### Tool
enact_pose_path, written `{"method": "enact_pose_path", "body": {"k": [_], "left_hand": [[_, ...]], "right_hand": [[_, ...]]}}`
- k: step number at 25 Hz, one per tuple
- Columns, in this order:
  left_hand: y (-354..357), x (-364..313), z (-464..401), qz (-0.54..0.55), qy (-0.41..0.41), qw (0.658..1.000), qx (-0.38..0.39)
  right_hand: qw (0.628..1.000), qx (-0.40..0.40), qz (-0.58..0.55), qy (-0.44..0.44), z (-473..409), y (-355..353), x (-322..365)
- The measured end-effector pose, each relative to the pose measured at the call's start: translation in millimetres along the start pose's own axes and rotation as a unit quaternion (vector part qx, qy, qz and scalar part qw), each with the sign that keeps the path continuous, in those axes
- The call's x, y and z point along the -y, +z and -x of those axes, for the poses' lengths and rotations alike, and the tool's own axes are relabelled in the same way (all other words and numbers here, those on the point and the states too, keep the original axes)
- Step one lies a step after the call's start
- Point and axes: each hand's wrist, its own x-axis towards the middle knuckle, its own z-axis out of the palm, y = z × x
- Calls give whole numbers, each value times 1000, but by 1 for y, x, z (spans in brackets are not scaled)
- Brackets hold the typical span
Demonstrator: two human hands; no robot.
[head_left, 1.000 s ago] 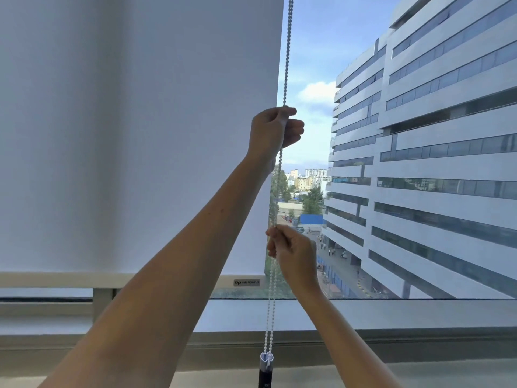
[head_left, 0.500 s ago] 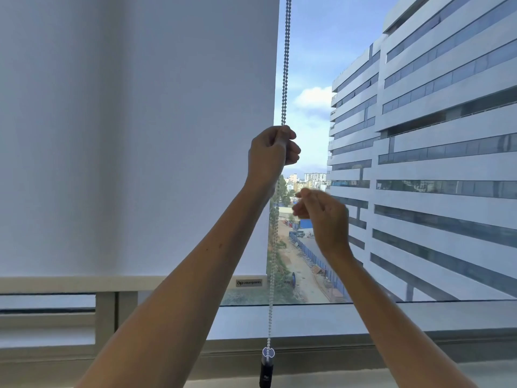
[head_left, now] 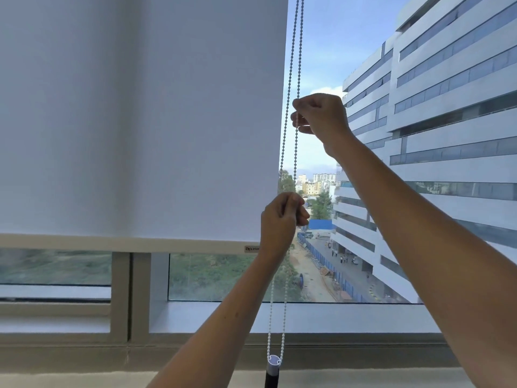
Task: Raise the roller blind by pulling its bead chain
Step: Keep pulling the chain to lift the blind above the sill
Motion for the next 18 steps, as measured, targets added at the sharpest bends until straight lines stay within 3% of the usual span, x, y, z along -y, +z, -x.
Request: {"method": "enact_pose_path", "body": {"k": [9, 18], "left_hand": [[-6, 36, 41, 36, -73, 997, 13], [-17, 11, -3, 136, -171, 970, 110]], "right_hand": [[998, 25, 19, 50, 3, 8, -13], [999, -23, 36, -27, 18, 14, -10]]}}
